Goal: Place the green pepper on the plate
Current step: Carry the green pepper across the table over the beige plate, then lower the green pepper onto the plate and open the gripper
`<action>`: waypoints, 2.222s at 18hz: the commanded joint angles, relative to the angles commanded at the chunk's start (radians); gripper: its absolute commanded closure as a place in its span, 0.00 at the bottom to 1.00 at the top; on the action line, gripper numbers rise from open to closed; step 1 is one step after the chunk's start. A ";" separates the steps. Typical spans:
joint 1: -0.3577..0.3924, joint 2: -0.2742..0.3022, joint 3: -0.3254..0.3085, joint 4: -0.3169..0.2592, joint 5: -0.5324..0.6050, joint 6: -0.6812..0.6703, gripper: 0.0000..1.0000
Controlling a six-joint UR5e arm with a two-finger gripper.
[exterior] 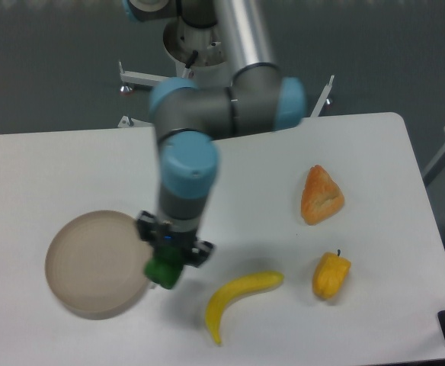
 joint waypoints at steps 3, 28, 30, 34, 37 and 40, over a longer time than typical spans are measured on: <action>-0.029 0.017 -0.039 0.017 0.000 -0.088 0.75; -0.077 -0.014 -0.161 0.215 0.005 -0.022 0.74; -0.077 -0.015 -0.161 0.215 0.005 -0.022 0.74; -0.077 -0.015 -0.161 0.215 0.005 -0.020 0.73; -0.077 -0.017 -0.163 0.215 0.005 -0.020 0.53; -0.077 -0.015 -0.163 0.215 0.006 -0.019 0.27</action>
